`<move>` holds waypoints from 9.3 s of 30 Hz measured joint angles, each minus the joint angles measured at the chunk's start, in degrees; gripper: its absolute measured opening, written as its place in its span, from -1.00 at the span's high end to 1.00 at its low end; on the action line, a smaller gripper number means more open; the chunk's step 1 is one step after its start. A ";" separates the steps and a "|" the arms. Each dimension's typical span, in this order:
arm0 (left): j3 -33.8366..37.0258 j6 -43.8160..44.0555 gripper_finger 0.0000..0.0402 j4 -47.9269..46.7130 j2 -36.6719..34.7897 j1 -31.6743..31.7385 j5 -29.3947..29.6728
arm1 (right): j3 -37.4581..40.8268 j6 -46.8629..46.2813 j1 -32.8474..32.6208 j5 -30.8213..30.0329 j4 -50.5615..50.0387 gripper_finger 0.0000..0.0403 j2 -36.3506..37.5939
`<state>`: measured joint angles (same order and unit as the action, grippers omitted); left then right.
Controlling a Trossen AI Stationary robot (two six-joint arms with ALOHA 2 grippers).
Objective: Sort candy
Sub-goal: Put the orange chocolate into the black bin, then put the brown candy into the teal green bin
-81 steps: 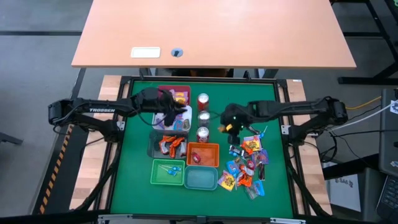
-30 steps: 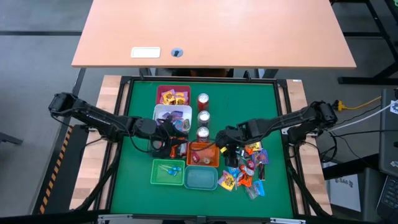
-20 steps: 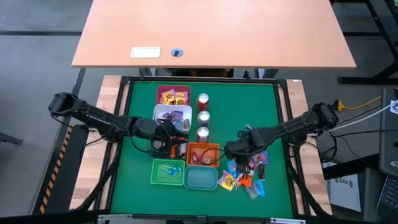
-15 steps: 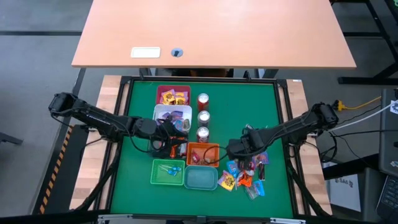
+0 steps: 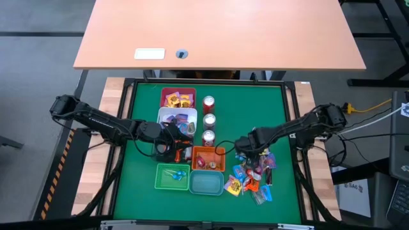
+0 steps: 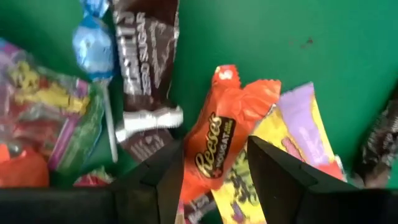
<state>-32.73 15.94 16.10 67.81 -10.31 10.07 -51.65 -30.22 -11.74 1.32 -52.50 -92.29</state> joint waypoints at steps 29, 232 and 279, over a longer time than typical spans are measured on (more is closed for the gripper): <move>-0.02 -2.69 0.43 0.02 0.00 0.02 2.75 | -3.14 1.30 0.15 1.25 -4.50 0.62 0.00; -0.02 -1.07 0.47 -32.76 -3.76 -5.09 11.08 | 0.02 9.09 2.36 3.89 11.86 0.04 -3.28; -0.02 -1.03 0.47 -30.05 -3.76 -5.09 9.97 | -14.52 10.97 -1.57 5.52 6.08 0.80 -3.52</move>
<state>-32.75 14.92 -13.96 64.05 -15.40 20.03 -66.17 -19.25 -13.31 6.84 -46.42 -95.81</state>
